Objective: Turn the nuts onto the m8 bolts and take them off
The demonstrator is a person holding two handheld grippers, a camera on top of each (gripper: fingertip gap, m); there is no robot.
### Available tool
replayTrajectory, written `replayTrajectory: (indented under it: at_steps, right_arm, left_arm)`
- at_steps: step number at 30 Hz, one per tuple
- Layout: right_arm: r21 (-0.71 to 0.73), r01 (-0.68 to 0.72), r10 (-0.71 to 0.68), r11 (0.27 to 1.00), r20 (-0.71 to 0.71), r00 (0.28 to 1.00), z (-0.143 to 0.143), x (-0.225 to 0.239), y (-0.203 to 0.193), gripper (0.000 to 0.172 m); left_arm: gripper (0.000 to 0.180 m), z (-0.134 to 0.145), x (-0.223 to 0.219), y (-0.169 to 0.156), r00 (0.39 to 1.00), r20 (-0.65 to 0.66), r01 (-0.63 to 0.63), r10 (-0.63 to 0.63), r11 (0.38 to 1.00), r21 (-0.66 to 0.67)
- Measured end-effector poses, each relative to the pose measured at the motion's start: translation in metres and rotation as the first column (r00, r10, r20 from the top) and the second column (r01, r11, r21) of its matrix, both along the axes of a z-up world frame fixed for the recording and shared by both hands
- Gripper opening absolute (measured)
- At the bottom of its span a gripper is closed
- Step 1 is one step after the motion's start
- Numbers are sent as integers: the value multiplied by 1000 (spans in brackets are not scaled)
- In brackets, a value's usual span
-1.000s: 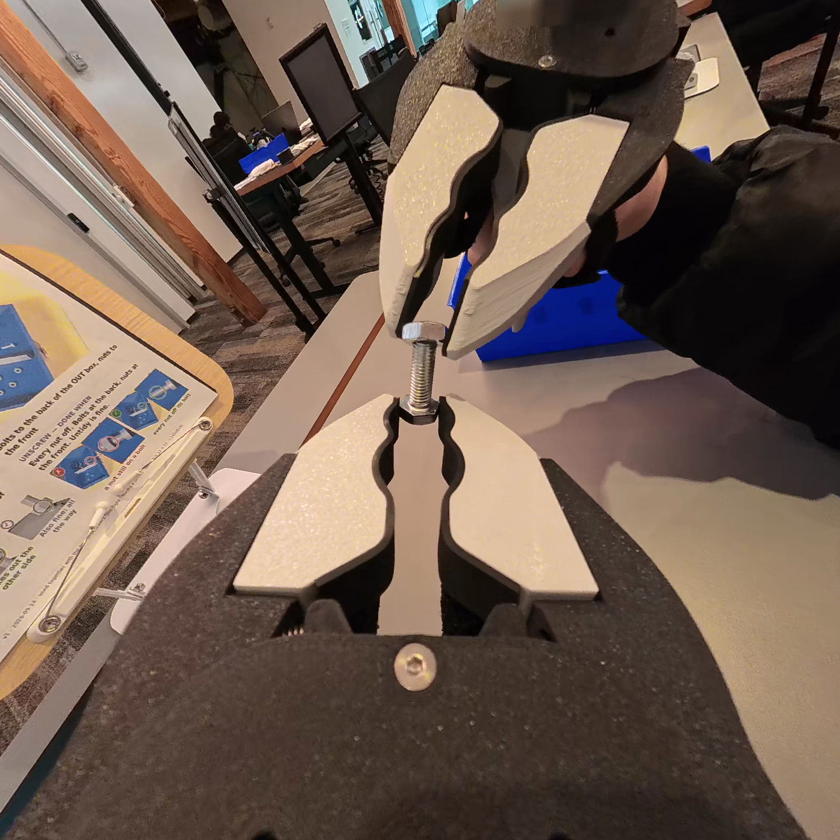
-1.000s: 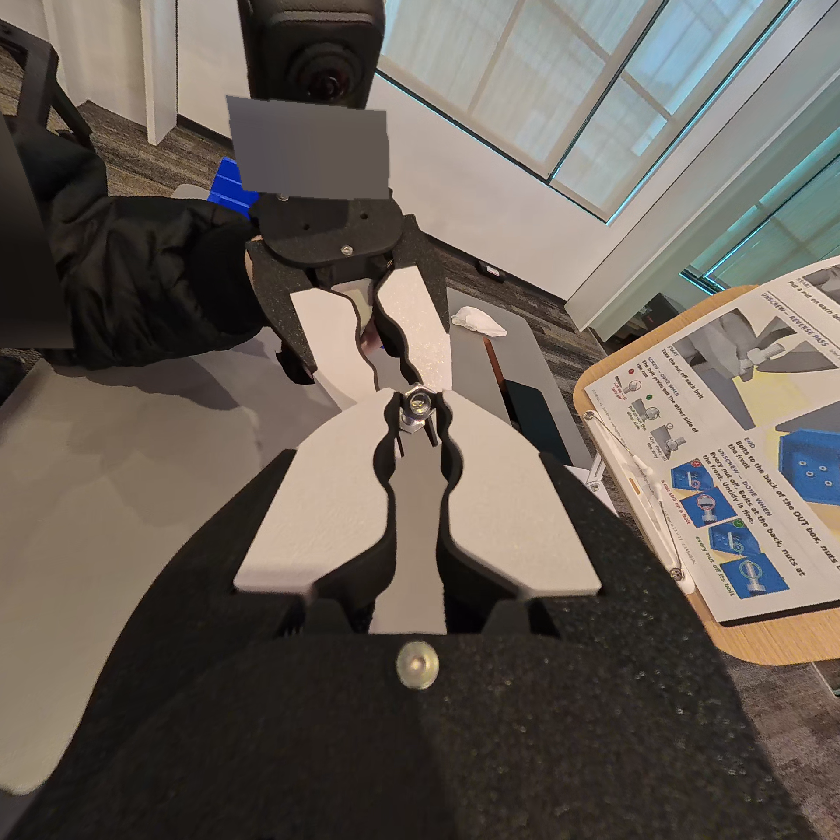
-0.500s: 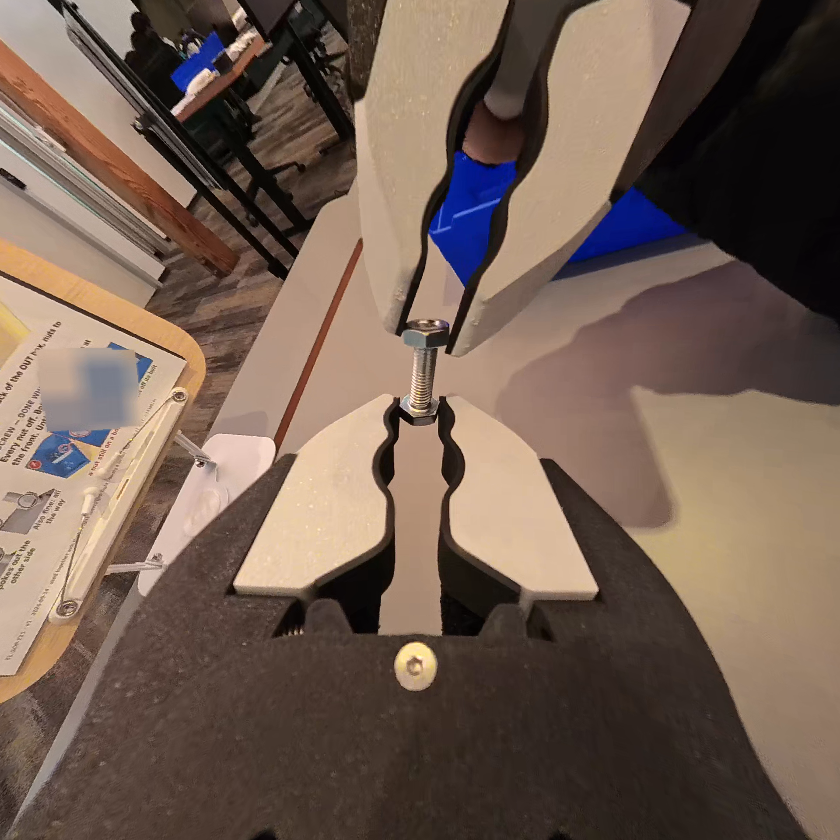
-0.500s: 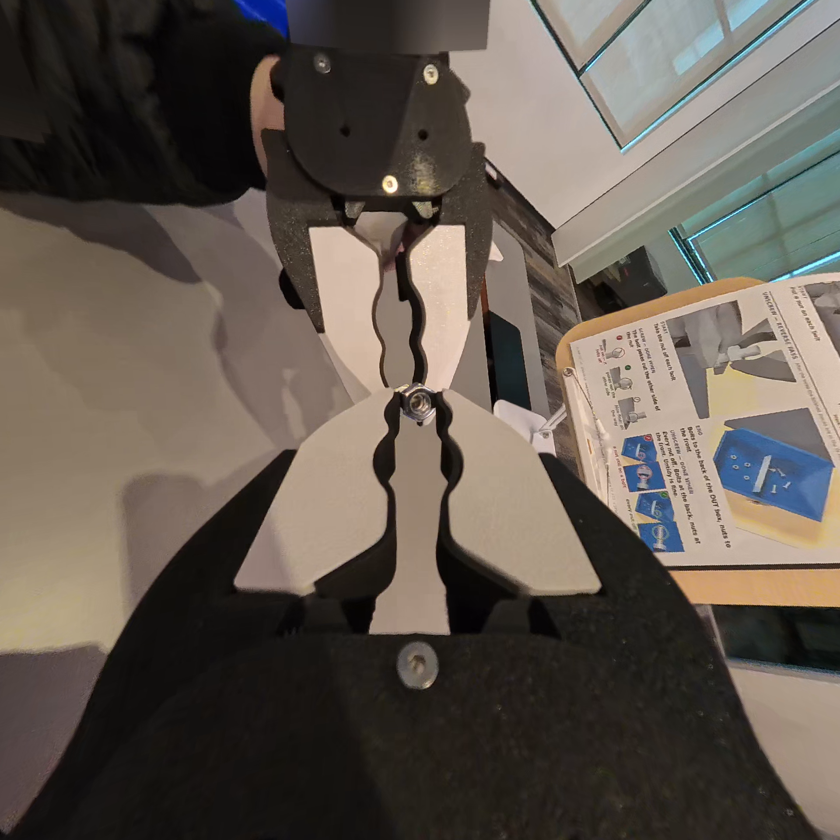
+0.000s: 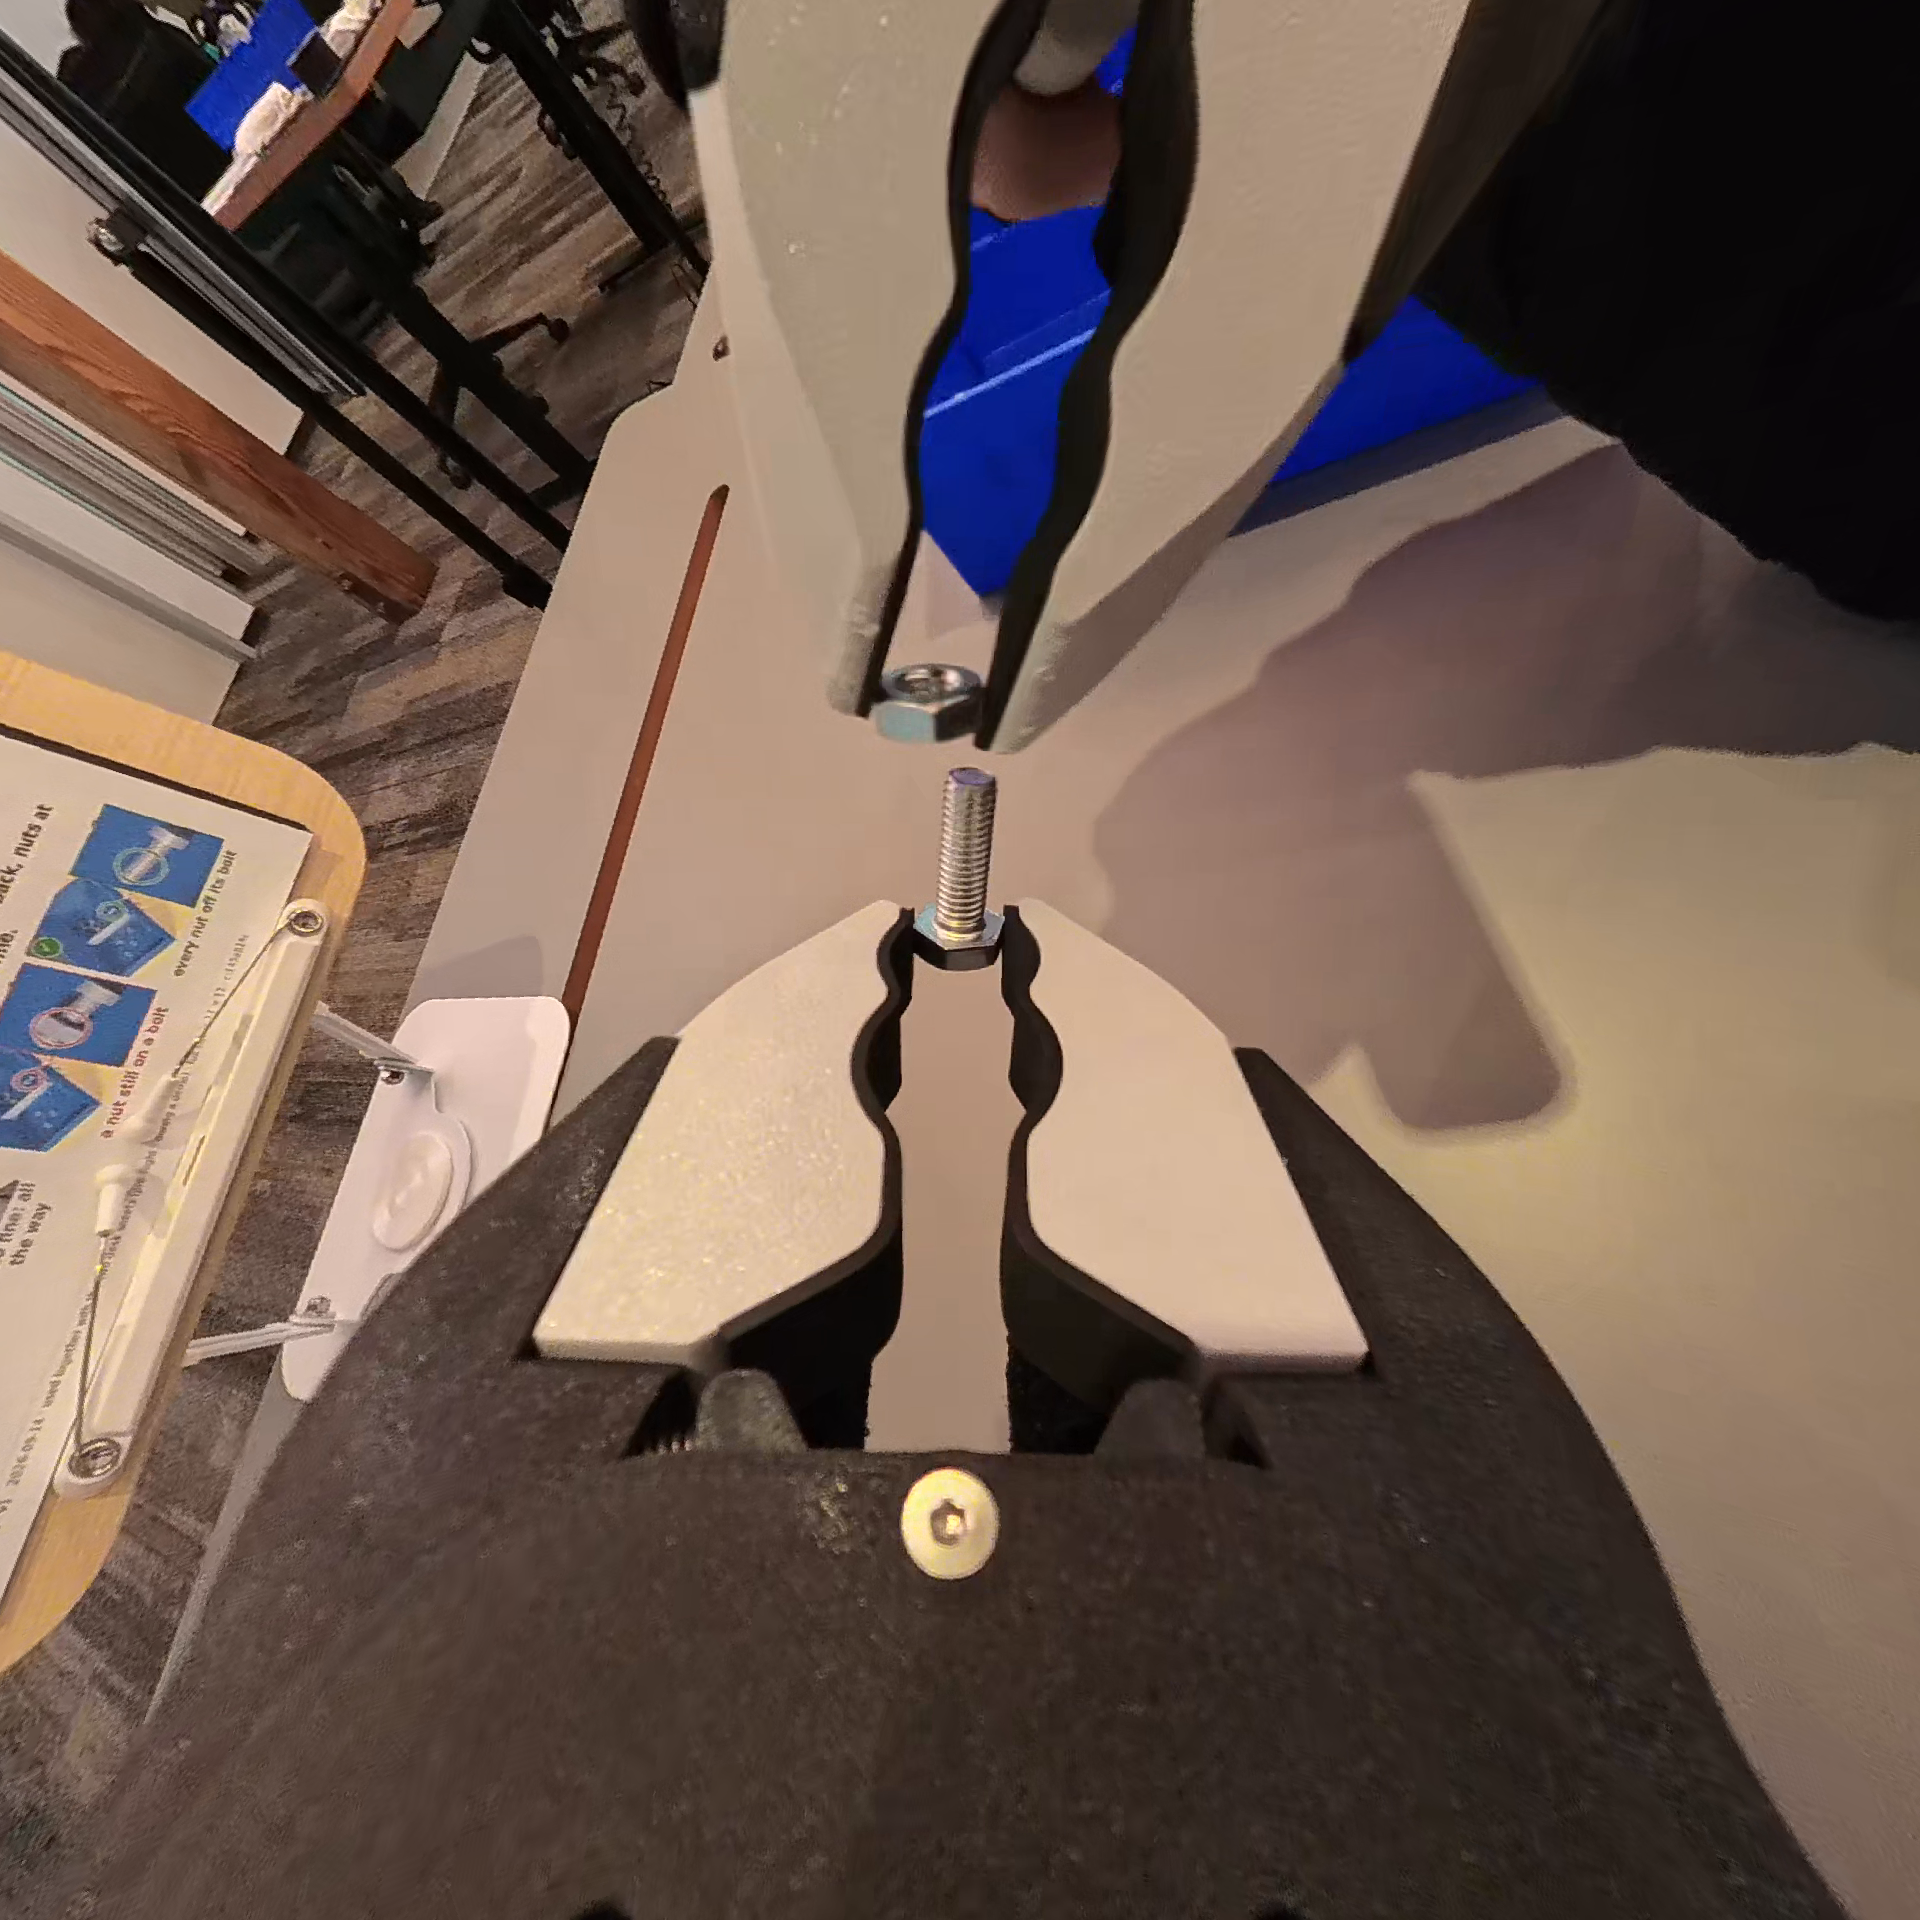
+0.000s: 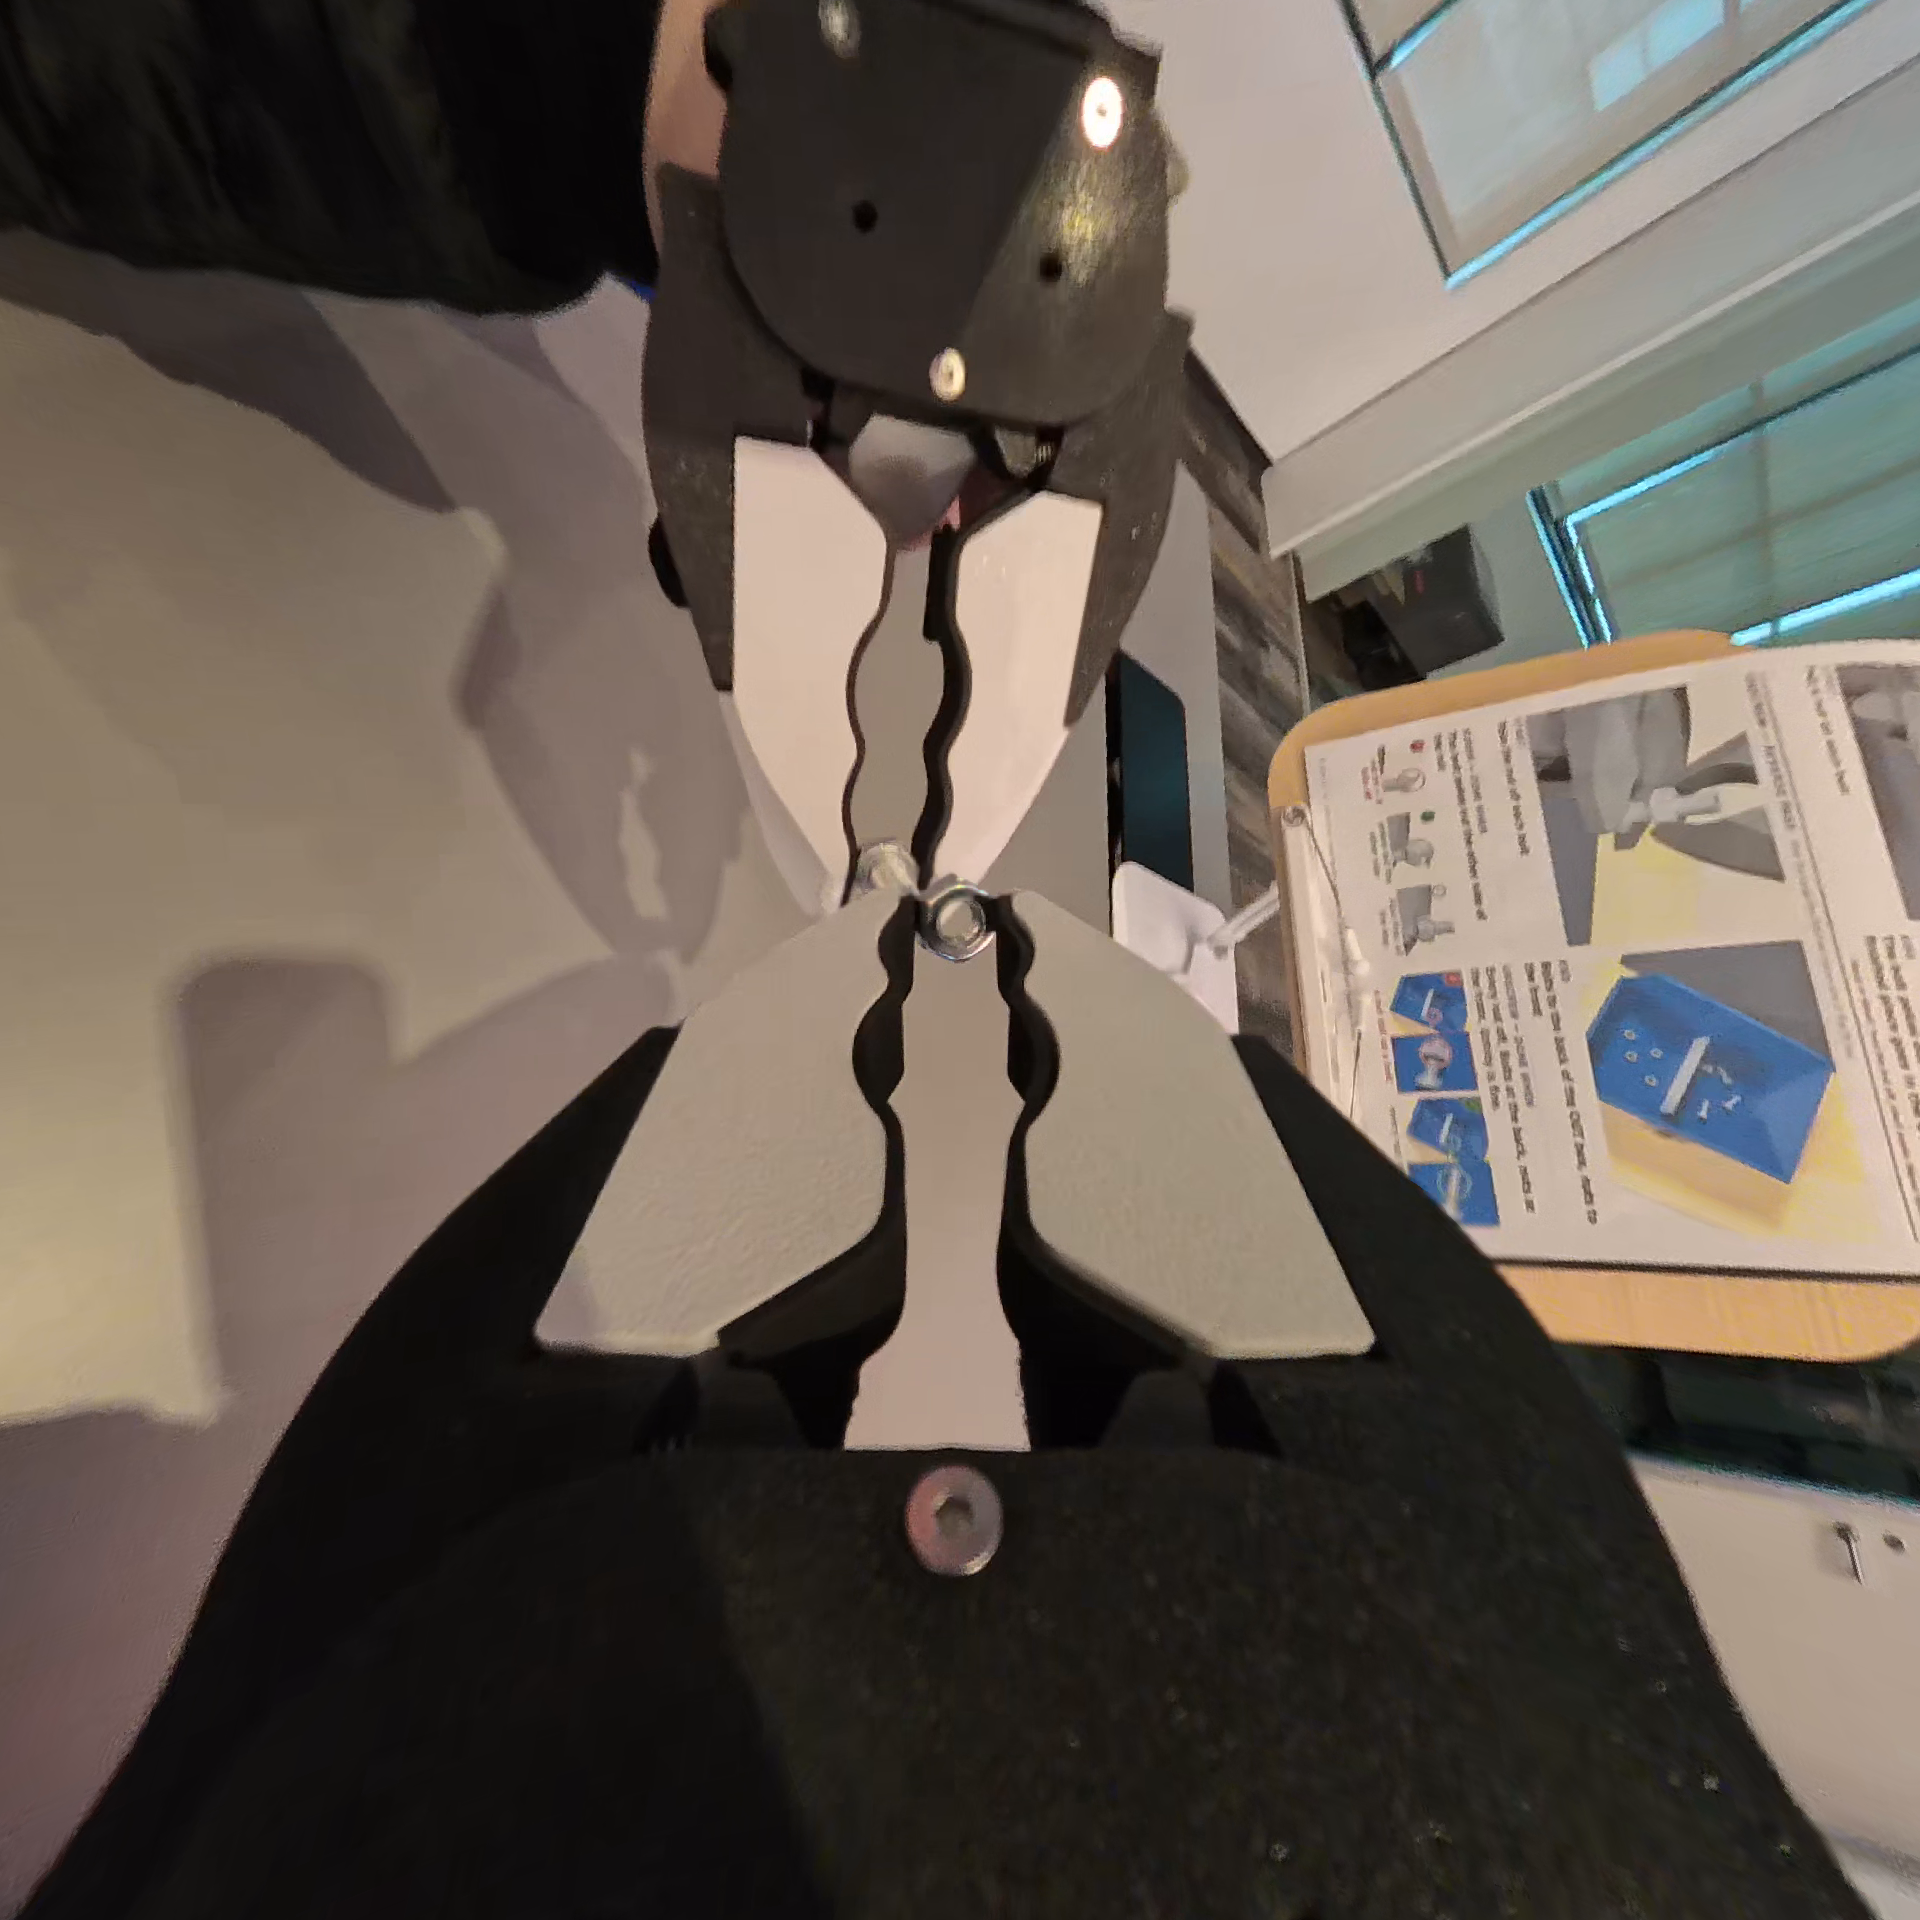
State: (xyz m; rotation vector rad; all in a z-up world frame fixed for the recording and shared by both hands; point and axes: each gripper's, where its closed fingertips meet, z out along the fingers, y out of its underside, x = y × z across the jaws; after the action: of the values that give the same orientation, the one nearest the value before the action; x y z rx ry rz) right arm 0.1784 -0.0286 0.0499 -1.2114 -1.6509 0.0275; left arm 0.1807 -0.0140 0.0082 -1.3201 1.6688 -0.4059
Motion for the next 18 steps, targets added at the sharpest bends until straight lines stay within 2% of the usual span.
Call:
replayTrajectory:
  at_steps: [6, 18]
  right_arm:
    - [15, -20, 20, 1000, 5, 1000, 1, -3, -4, 14]
    - [35, -31, 30, 999, 34, 999, 0, -8, -9, 14]
  left_arm:
    - [16, 6, 1, -7, 998, 52, 49, -46, 997, -56]
    - [16, 10, -1, -11, 995, 72, 76, -72, 995, -61]
